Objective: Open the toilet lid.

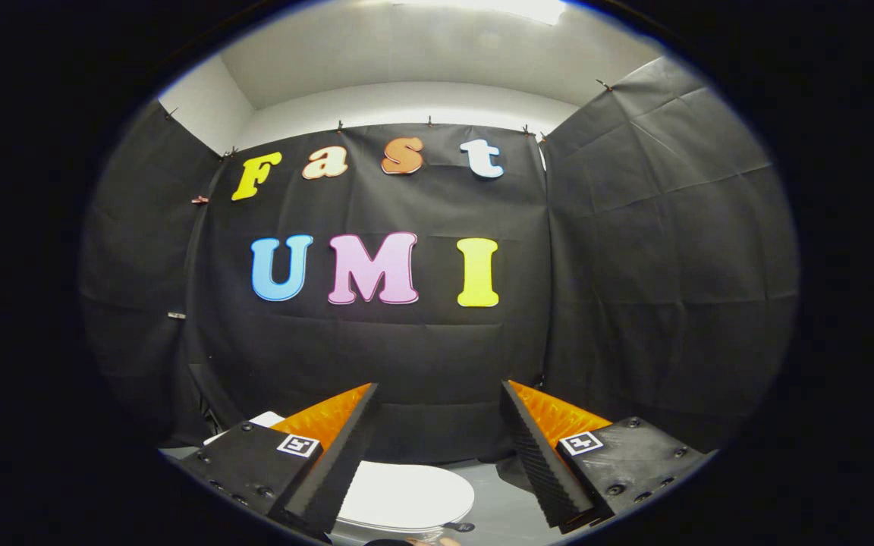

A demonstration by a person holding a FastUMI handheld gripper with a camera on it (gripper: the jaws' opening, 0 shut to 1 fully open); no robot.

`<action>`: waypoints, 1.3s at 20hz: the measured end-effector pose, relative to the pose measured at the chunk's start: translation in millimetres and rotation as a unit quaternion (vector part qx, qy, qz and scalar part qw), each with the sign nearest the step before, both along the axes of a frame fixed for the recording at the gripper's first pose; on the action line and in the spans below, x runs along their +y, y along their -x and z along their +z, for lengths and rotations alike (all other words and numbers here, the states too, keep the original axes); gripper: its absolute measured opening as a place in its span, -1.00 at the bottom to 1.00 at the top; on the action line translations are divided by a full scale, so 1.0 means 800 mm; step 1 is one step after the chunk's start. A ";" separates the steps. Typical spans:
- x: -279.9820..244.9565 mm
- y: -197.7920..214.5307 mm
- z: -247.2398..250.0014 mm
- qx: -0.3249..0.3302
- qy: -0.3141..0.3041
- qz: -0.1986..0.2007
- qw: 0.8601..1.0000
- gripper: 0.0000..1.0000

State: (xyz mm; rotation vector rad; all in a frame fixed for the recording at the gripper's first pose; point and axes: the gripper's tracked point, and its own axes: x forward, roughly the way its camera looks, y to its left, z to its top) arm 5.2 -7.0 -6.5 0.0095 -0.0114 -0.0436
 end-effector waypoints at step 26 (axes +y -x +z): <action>-0.150 -0.085 -0.384 0.206 -0.234 -0.154 0.938 0.97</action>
